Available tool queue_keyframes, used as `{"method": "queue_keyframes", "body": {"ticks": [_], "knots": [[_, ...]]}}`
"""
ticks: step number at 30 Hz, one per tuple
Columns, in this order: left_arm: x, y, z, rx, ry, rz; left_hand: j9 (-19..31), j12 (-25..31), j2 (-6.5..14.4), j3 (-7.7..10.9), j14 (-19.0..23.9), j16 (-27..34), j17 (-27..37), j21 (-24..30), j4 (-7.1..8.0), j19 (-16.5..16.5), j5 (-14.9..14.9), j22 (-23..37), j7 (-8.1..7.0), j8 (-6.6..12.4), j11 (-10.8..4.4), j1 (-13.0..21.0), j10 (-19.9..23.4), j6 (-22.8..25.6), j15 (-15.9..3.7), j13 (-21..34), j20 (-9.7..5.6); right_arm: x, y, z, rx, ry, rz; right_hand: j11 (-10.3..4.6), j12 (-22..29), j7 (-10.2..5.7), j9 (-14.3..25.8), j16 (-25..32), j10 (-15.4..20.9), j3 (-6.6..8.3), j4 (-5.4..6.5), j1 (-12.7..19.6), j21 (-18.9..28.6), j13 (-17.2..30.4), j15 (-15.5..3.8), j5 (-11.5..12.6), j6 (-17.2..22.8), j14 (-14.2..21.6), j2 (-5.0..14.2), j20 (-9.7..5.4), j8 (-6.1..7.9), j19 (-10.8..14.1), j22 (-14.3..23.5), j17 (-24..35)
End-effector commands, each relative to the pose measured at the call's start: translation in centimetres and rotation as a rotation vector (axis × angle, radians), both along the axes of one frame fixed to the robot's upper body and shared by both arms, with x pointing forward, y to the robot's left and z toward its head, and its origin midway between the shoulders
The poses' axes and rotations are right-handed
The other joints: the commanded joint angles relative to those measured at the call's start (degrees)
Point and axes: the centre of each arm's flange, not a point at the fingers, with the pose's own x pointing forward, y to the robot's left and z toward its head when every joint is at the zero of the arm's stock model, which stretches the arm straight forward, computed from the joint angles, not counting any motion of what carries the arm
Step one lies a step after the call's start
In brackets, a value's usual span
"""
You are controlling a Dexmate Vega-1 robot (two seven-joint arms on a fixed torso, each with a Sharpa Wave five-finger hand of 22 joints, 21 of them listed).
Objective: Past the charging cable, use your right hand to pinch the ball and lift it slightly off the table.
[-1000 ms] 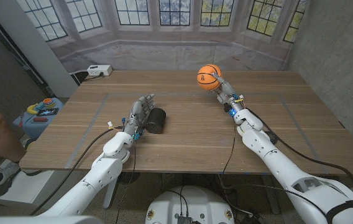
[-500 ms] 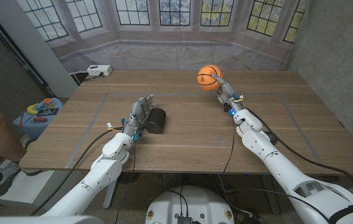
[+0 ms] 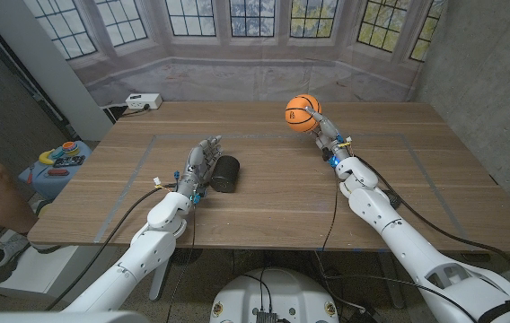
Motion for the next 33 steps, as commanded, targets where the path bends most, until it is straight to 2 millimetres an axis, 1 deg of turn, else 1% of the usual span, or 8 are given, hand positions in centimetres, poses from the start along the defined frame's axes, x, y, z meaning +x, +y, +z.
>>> {"method": "queue_keyframes", "body": {"ticks": [1, 2, 10, 13, 18, 24, 27, 33], "knots": [[0.01, -0.13, 0.09, -0.003, 0.0, 0.0, 0.33, 0.18, 0.08, 0.08, 0.37, 0.14, 0.1, -0.2, -0.14, 0.44, 0.22, 0.15, -0.12, 0.0, 0.12, 0.56, 0.48, 0.64, 0.41, 0.34, 0.11, -0.2, 0.08, -0.11, 0.032, 0.026, -0.044, -2.9, 0.85, -0.52, 0.09, 0.74, 2.89, 0.26, 0.34, 10.76, 1.13, 0.94, -11.93, 0.04, 1.26, 4.77, 9.48, -6.34, 0.55, 4.85, 0.31, 0.93], [0.01, -0.13, 0.08, -0.004, 0.001, 0.0, 0.33, 0.19, 0.07, 0.07, 0.36, 0.13, 0.11, -0.2, -0.14, 0.44, 0.22, 0.15, -0.12, 0.01, 0.07, 0.55, 0.5, 0.67, 0.44, 0.34, 0.1, -0.19, 0.08, -0.14, 0.034, 0.028, -0.046, -3.15, 1.01, -0.74, 0.06, 0.86, 3.29, 0.24, 0.35, 11.25, 1.48, 0.96, -11.98, -0.02, 1.69, 5.54, 9.63, -6.69, 0.67, 5.23, 0.35, 1.0], [-0.06, -0.14, 0.1, -0.006, -0.001, 0.004, 0.34, 0.24, 0.03, 0.12, 0.54, 0.15, 0.11, -0.19, -0.06, 0.57, 0.23, 0.16, -0.09, 0.04, 0.08, 0.57, 0.69, 0.83, 0.39, 0.35, 0.13, -0.15, 0.2, -0.5, 0.072, 0.05, -0.071, -4.91, 2.13, -1.67, -0.21, 0.81, 5.91, -0.04, 0.31, 14.35, 3.7, 1.29, -12.12, -0.47, 4.25, 9.52, 10.06, -7.94, 1.38, 7.02, 0.62, 1.15], [-0.06, -0.21, 0.1, -0.006, -0.001, 0.003, 0.34, 0.27, 0.03, 0.15, 0.56, 0.15, 0.11, -0.19, -0.02, 0.61, 0.24, 0.16, -0.14, 0.04, 0.13, 0.57, 0.78, 0.88, 0.38, 0.35, 0.14, -0.13, 0.24, -0.55, 0.082, 0.052, -0.072, -5.22, 2.48, -1.92, -0.32, 0.57, 7.0, -0.17, 0.25, 15.77, 4.65, 1.28, -12.12, -0.61, 5.0, 11.11, 10.06, -8.33, 1.54, 7.56, 0.72, 1.15], [-0.1, -0.3, 0.08, -0.007, -0.001, 0.003, 0.34, 0.27, -0.01, 0.16, 0.61, 0.14, 0.1, -0.21, -0.02, 0.62, 0.24, 0.16, -0.15, 0.06, 0.04, 0.59, 0.83, 0.97, 0.35, 0.35, 0.15, -0.17, 0.28, -0.64, 0.093, 0.057, -0.075, -5.57, 2.71, -2.27, -0.4, 0.27, 7.36, -0.15, 0.2, 17.15, 5.36, 1.52, -12.13, -0.71, 5.83, 12.23, 10.21, -8.48, 1.76, 7.61, 0.84, 1.24], [-0.22, -0.37, 0.0, -0.012, -0.001, 0.002, 0.35, 0.27, -0.02, 0.21, 0.73, 0.15, 0.09, -0.23, 0.01, 0.64, 0.24, 0.16, -0.12, 0.08, -0.03, 0.61, 0.87, 1.09, 0.33, 0.35, 0.14, -0.19, 0.33, -0.8, 0.099, 0.064, -0.075, -6.45, 3.08, -2.72, -0.49, -0.08, 8.34, -0.21, 0.15, 18.94, 6.57, 1.64, -12.16, -0.88, 7.16, 13.76, 10.12, -8.46, 2.17, 8.0, 1.05, 1.64], [-0.27, -0.38, -0.05, -0.013, 0.0, 0.002, 0.35, 0.27, -0.01, 0.22, 0.75, 0.15, 0.11, -0.24, 0.06, 0.66, 0.24, 0.16, -0.13, 0.09, 0.17, 0.6, 0.9, 1.16, 0.36, 0.35, 0.13, -0.18, 0.38, -0.89, 0.103, 0.067, -0.07, -6.53, 3.08, -2.77, -0.52, -0.29, 8.51, -0.27, 0.17, 19.44, 6.94, 1.59, -12.15, -0.94, 7.46, 14.13, 10.02, -8.48, 2.24, 8.0, 1.13, 1.72], [-0.37, -0.42, -0.1, -0.015, -0.002, 0.003, 0.35, 0.3, -0.02, 0.24, 0.79, 0.13, 0.1, -0.24, 0.06, 0.71, 0.24, 0.16, -0.16, 0.05, -0.03, 0.64, 1.02, 1.13, 0.36, 0.35, 0.13, -0.3, 0.34, -1.04, 0.105, 0.07, -0.055, -6.57, 3.24, -2.91, -0.58, -0.74, 9.26, -0.43, 0.31, 20.13, 7.61, 1.51, -12.14, -1.04, 8.28, 14.78, 9.83, -8.44, 2.49, 7.89, 1.26, 1.83]]}}
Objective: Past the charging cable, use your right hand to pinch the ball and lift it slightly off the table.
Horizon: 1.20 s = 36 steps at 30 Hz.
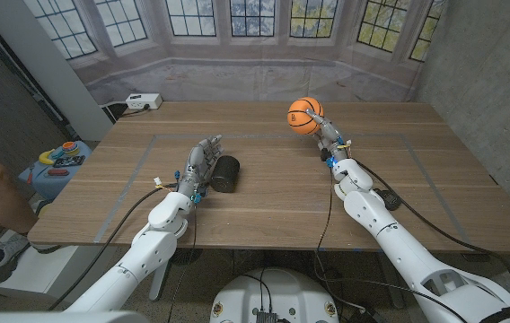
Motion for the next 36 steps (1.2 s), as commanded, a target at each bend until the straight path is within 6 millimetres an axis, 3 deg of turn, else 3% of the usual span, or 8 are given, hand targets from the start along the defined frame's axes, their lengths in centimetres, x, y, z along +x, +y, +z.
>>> {"method": "queue_keyframes", "body": {"ticks": [1, 11, 19, 36], "knots": [[-0.18, -0.13, -0.13, -0.003, 0.0, 0.001, 0.05, 0.3, -0.03, 0.24, 0.5, 0.13, 0.1, -0.24, 0.06, 0.73, 0.25, 0.16, -0.12, 0.05, -0.06, 0.64, 0.43, 0.54, 0.07, 0.35, 0.1, -0.12, 0.0, -0.29, 0.011, 0.008, 0.024, -5.24, 0.04, -0.09, 0.11, -0.96, 5.95, -0.49, 0.46, 15.59, 0.97, -0.33, -13.69, -0.18, 0.68, 7.09, 14.33, -8.48, 0.38, 4.5, 0.36, 0.03], [-0.19, -0.22, -0.12, -0.002, -0.001, -0.004, 0.06, 0.26, -0.04, 0.24, 0.54, 0.1, 0.1, -0.26, 0.08, 0.8, 0.24, 0.16, -0.08, 0.01, 0.02, 0.68, 0.42, 0.57, 0.07, 0.35, 0.08, -0.21, -0.02, -0.13, -0.02, -0.003, 0.074, -3.35, -2.77, 1.17, -0.26, -4.53, 3.47, -3.11, 2.27, 12.86, 1.78, -2.86, -13.23, -0.53, -1.83, 4.62, 14.31, -7.55, -1.1, 1.28, -0.08, -0.97], [-0.25, -0.18, -0.07, 0.002, -0.002, -0.003, 0.06, 0.23, -0.05, 0.24, 0.55, 0.09, 0.11, -0.29, 0.11, 0.82, 0.23, 0.16, -0.02, -0.03, 0.05, 0.7, 0.4, 0.54, 0.06, 0.35, 0.06, -0.33, -0.1, -0.09, -0.03, -0.01, 0.097, -2.13, -4.16, 1.65, -0.43, -6.31, 3.54, -5.06, 3.59, 9.47, 2.25, -4.6, -12.43, -0.44, -2.49, 1.95, 14.15, -6.8, -1.72, 0.27, -0.7, -1.02], [-0.38, -0.2, 0.07, 0.002, -0.008, -0.01, 0.07, 0.2, -0.03, 0.19, 0.47, 0.03, 0.12, -0.35, 0.12, 0.83, 0.22, 0.16, -0.2, -0.12, 0.06, 0.79, 0.45, 0.48, 0.09, 0.35, 0.07, -0.81, -0.17, 0.17, -0.041, -0.022, 0.129, -1.03, -6.6, 2.42, -0.7, -7.51, 2.25, -6.66, 4.27, 6.53, 2.17, -6.85, -11.49, -0.31, -3.81, -0.66, 14.45, -5.27, -2.73, -1.84, -1.56, -0.3]]}}
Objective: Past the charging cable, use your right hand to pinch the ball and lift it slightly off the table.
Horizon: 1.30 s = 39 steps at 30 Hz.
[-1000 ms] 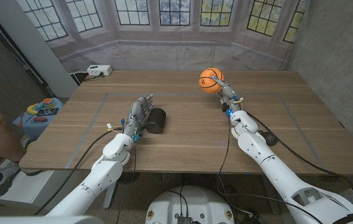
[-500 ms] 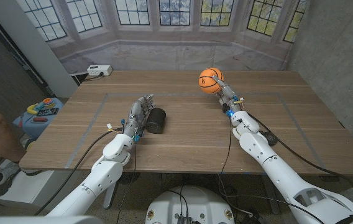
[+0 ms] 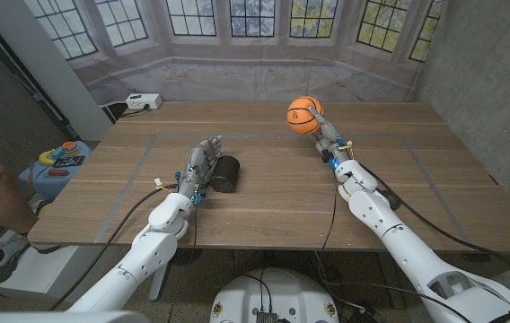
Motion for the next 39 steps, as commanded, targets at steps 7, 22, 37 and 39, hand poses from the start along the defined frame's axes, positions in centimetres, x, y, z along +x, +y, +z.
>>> {"method": "queue_keyframes", "body": {"ticks": [7, 22, 37, 39], "knots": [[-0.1, 0.0, 0.1, 0.004, -0.008, -0.011, 0.09, 0.18, -0.04, 0.17, 0.49, 0.03, 0.13, -0.05, 0.16, 0.32, 0.22, 0.16, -0.1, -0.09, 0.08, 0.79, 0.48, 0.6, 0.06, 0.05, -0.05, -0.7, -0.4, 0.5, -0.016, -0.019, 0.029, -0.53, -1.47, 0.33, -0.02, -0.93, 0.32, -0.7, 0.21, 9.16, 0.19, -0.83, -6.69, 0.42, -1.13, 0.79, 10.8, -2.07, -0.69, 0.05, -0.15, 0.05], [-0.3, 0.6, 0.2, 0.01, -0.008, -0.012, 0.1, 0.15, -0.05, 0.17, 0.53, 0.01, 0.11, -0.08, 0.15, 0.35, 0.22, 0.16, -0.08, -0.14, 0.12, 0.87, 0.49, 0.59, 0.07, 0.06, 0.01, -0.7, 0.0, 0.3, -0.006, -0.016, 0.055, 0.89, -3.42, 1.31, -0.28, -2.99, -1.25, -1.36, 0.38, 7.23, 0.12, -2.28, -5.95, 0.59, -2.69, -0.39, 10.21, -1.3, -1.75, -0.7, -0.47, -1.41], [-0.4, 1.2, 0.2, 0.018, -0.009, -0.017, 0.11, 0.13, -0.03, 0.18, 0.53, 0.0, 0.12, -0.12, 0.19, 0.36, 0.22, 0.16, -0.24, -0.2, 0.3, 0.93, 0.52, 0.52, 0.13, 0.06, 0.04, -0.7, 0.5, 0.3, 0.009, -0.021, 0.088, 1.88, -5.49, 1.95, -0.54, -4.86, -2.72, -2.17, 1.23, 4.23, -0.28, -3.68, -4.21, 0.62, -3.73, -1.89, 10.01, -0.19, -2.63, -1.94, -0.65, -2.83], [-0.4, 1.3, 0.3, 0.017, -0.01, -0.017, 0.11, 0.13, -0.04, 0.17, 0.52, -0.01, 0.11, -0.13, 0.18, 0.34, 0.22, 0.16, -0.13, -0.19, 0.34, 0.94, 0.54, 0.57, 0.08, 0.06, 0.03, -0.8, 0.5, 0.3, 0.007, -0.022, 0.091, 2.13, -5.75, 2.1, -0.57, -5.04, -2.93, -2.24, 1.19, 4.07, -0.35, -3.83, -4.0, 0.62, -3.89, -1.94, 9.86, -0.03, -2.75, -2.1, -0.66, -3.05]]}}
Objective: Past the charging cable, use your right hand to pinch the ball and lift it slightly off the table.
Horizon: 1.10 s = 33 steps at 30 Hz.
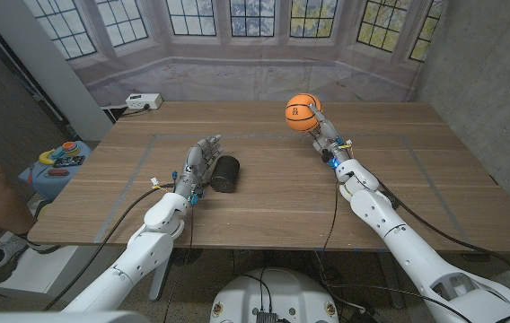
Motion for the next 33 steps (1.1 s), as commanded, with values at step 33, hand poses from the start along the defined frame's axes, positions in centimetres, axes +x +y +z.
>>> {"method": "queue_keyframes", "body": {"ticks": [33], "knots": [[-0.34, -0.22, 0.12, -0.004, -0.013, -0.01, 0.14, 0.05, 0.16, 0.07, 0.4, -0.04, 0.13, -0.21, 0.19, 0.24, 0.22, 0.17, -0.16, -0.3, 0.16, 0.91, 0.29, 0.16, 0.28, 0.08, 0.15, 0.02, 0.29, 0.25, 0.015, -0.02, 0.097, 2.37, -4.96, 1.94, -0.47, -2.93, -3.69, -1.32, 0.58, 2.8, -1.61, -2.53, 1.61, 0.42, -2.86, -4.9, 6.6, 2.74, -2.08, -3.49, -0.01, -2.32]]}}
